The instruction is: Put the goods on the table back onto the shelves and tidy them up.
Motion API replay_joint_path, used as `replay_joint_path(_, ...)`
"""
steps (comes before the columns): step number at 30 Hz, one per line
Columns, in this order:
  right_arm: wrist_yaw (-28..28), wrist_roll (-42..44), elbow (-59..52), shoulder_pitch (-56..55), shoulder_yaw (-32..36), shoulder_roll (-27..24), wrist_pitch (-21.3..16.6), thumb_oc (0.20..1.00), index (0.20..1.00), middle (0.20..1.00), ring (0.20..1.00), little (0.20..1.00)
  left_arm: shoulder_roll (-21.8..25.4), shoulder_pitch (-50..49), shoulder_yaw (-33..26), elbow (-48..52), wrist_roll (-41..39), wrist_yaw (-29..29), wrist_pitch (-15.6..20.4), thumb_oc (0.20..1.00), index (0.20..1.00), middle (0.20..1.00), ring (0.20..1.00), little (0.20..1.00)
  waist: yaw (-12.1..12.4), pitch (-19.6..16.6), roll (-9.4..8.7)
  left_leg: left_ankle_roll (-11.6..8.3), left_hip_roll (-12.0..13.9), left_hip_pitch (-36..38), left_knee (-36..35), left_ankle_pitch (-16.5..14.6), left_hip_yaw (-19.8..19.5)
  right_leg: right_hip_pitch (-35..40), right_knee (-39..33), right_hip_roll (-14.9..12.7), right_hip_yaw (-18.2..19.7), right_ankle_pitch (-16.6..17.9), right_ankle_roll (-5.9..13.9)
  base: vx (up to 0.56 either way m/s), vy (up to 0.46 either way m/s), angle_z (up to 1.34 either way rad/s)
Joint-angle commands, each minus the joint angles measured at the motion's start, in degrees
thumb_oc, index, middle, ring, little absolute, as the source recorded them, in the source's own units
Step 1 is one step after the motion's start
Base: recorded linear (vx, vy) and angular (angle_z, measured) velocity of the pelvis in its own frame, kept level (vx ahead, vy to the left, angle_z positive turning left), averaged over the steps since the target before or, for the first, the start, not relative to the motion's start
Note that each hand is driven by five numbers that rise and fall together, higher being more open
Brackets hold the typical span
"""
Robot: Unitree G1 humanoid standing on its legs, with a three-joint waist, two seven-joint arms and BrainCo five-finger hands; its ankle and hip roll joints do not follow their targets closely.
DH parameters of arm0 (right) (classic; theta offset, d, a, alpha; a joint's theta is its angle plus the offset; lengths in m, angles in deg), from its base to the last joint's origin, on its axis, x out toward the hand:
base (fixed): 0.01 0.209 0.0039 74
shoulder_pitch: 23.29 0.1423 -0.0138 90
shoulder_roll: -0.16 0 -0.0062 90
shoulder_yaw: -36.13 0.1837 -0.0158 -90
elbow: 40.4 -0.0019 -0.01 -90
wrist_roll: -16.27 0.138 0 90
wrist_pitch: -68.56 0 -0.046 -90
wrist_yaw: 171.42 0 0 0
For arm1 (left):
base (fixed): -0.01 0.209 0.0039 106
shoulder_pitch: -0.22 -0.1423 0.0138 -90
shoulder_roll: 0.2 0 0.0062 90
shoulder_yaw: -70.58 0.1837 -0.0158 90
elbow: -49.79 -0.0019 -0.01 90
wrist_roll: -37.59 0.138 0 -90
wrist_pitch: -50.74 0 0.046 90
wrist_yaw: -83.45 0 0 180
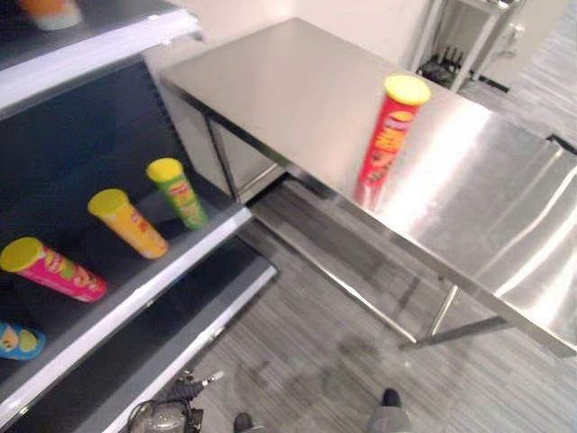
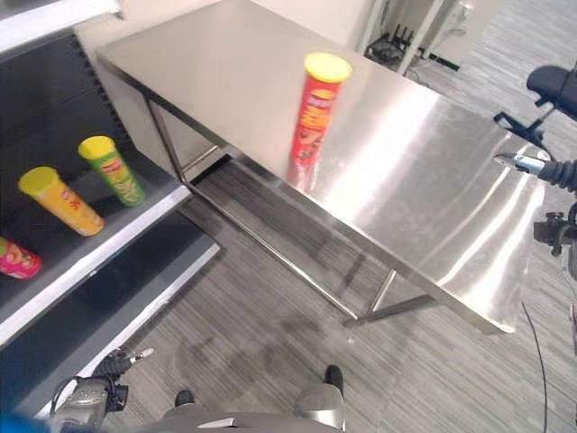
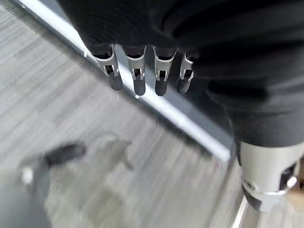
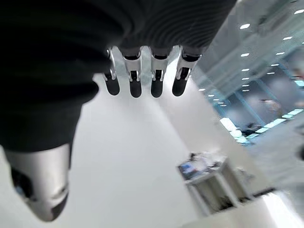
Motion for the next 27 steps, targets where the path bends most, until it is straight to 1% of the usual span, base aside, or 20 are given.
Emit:
replay_joint_path(1,0.7,4.2,-1.9,0.8,0.7,-2.1,-2.2,1.000,1.000,1.000,1.000,1.000,4.9,3.2,0.1,-0.4,-0.4,-0.6,1.8,1.000,1.000,1.000,1.000,1.000,0.1,-3.8,-5.18,1.11,-2.0,-1.4,3.9,-7.6,-1.4,-4.0,4.0,-2.5,-0.3,-2.9,-0.36,0.07,-0.187,-0.52)
replay_joint_path(2,1.1,5.6,-2.9,0.4,1.4,-2.6,-3.1,1.000,1.000,1.000,1.000,1.000,4.4,3.3,0.5,0.7,-1.6,-0.8,2.1,1.000,1.000,1.000,1.000,1.000,-0.1,-3.9,-4.64,0.04,-0.5,-1.6,3.2,-6.2,-1.6,-3.4,3.1,-1.0,-1.1,-6.1,-0.36,0.07,-0.191,-0.27)
replay_joint_path(3,1.1,5.7,-3.0,0.1,1.6,-2.7,-3.1,1.000,1.000,1.000,1.000,1.000,4.3,3.3,0.6,0.8,-1.6,-0.8,2.1,1.000,1.000,1.000,1.000,1.000,-0.2,-3.9,-4.44,-0.08,-0.3,-1.6,3.1,-6.1,-1.9,-3.3,3.2,-0.8,-1.3,-6.3,-0.36,0.05,-0.187,0.03)
replay_joint_path(4,1.4,6.8,-3.6,-0.4,2.1,-2.7,-3.6,1.000,1.000,1.000,1.000,1.000,4.0,3.5,0.9,1.4,-2.2,-0.8,2.3,1.000,1.000,1.000,1.000,1.000,-0.6,-4.0,-4.09,-0.70,0.5,-1.7,2.7,-5.2,-2.0,-3.0,3.0,0.2,-1.6,-7.9,-0.49,0.03,-0.110,0.25)
replay_joint_path(8,3.6,11.9,-6.1,-0.8,3.0,-2.9,-5.5,1.000,1.000,1.000,1.000,1.000,2.3,4.1,2.6,2.3,-2.3,-0.2,2.6,1.000,1.000,1.000,1.000,1.000,-1.4,-3.8,-2.23,-1.96,2.6,-2.6,2.3,-2.5,-2.7,-1.3,2.5,2.9,-3.5,-11.3,-2.39,0.02,-0.108,0.38)
replay_joint_path(9,3.6,11.9,-6.0,-0.8,3.0,-3.0,-5.5,1.000,1.000,1.000,1.000,1.000,2.3,4.1,2.6,2.3,-2.3,-0.2,2.6,1.000,1.000,1.000,1.000,1.000,-1.5,-3.7,-2.21,-1.98,2.6,-2.6,2.3,-2.5,-2.8,-1.2,2.5,3.0,-3.6,-11.3,-2.41,0.01,-0.037,0.32)
replay_joint_path(10,4.4,13.1,-6.2,-0.1,2.5,-2.5,-5.9,1.000,1.000,1.000,1.000,1.000,1.7,3.9,3.2,2.4,-1.9,0.3,2.5,1.000,1.000,1.000,1.000,1.000,-1.5,-3.6,-1.58,-2.14,2.7,-2.8,1.9,-2.0,-2.7,-0.6,2.3,3.2,-4.0,-11.9,-2.69,0.00,-0.001,0.24)
replay_joint_path(11,4.5,13.1,-6.2,-0.1,2.5,-2.5,-5.9,1.000,1.000,1.000,1.000,1.000,1.6,3.9,3.2,2.4,-1.9,0.3,2.5,1.000,1.000,1.000,1.000,1.000,-1.6,-3.6,-1.55,-2.17,2.7,-2.7,1.7,-1.9,-2.7,-0.5,2.3,3.2,-4.1,-11.9,-2.70,0.01,0.004,0.20)
replay_joint_path(14,5.6,13.2,-6.3,1.3,0.3,-2.3,-5.9,1.000,1.000,1.000,1.000,1.000,1.1,3.4,3.9,2.2,-1.1,0.9,2.4,1.000,1.000,1.000,1.000,1.000,-1.6,-3.9,-0.38,-2.22,2.7,-1.5,0.3,-1.8,-2.3,0.0,2.5,3.2,-4.2,-12.5,-2.85,0.03,0.031,0.18)
replay_joint_path(18,6.2,12.9,-6.3,3.4,-2.4,-1.7,-5.7,1.000,1.000,1.000,1.000,1.000,0.9,2.5,3.9,2.1,-0.9,1.1,2.4,1.000,1.000,1.000,1.000,1.000,-1.0,-4.0,0.11,-1.96,2.2,-0.8,0.0,-2.3,-2.6,0.2,2.8,2.8,-3.6,-12.4,-2.83,0.02,0.012,0.00)
replay_joint_path(19,5.9,12.1,-5.2,4.4,-3.7,-0.6,-5.3,1.000,1.000,1.000,1.000,1.000,1.0,1.2,3.3,1.4,-0.5,1.2,2.2,1.000,1.000,1.000,1.000,1.000,-0.2,-4.1,0.53,-1.83,1.7,-0.3,-0.6,-2.4,-2.6,0.5,3.1,2.2,-3.5,-12.4,-2.83,0.05,0.025,-0.05)
replay_joint_path(20,5.8,11.1,-4.5,5.6,-5.1,-0.8,-5.0,1.000,1.000,1.000,1.000,1.000,1.0,0.6,3.3,1.3,-0.2,1.2,2.1,1.000,1.000,1.000,1.000,1.000,0.4,-4.0,0.74,-1.78,1.4,-0.2,-0.8,-2.3,-2.7,0.8,3.2,1.9,-3.8,-12.5,-2.78,0.05,0.019,-0.03)
replay_joint_path(24,5.3,10.2,-3.6,7.3,-6.8,-2.1,-4.8,1.000,1.000,1.000,1.000,1.000,1.3,0.3,3.1,1.5,-0.1,1.1,2.0,1.000,1.000,1.000,1.000,1.000,0.9,-3.6,1.00,-1.95,1.3,-0.3,-1.0,-2.1,-3.0,0.5,4.1,1.7,-4.3,-13.0,-3.02,0.00,-0.021,0.02)
replay_joint_path(26,4.7,10.1,-2.8,9.8,-8.3,-3.5,-4.8,1.000,1.000,1.000,1.000,1.000,1.5,-0.2,2.8,1.3,-0.7,0.8,1.9,1.000,1.000,1.000,1.000,1.000,1.6,-3.3,1.09,-2.19,1.8,-0.5,-0.7,-1.8,-3.4,-0.2,5.0,2.2,-4.1,-13.9,-3.59,0.03,-0.122,0.03)
replay_joint_path(27,4.6,10.1,-2.7,10.0,-8.5,-3.6,-4.8,1.000,1.000,1.000,1.000,1.000,1.5,-0.2,2.7,1.3,-0.7,0.8,1.9,1.000,1.000,1.000,1.000,1.000,1.6,-3.3,1.14,-2.22,1.8,-0.5,-0.7,-1.8,-3.4,-0.2,5.0,2.3,-4.1,-13.9,-3.62,0.05,-0.166,0.03)
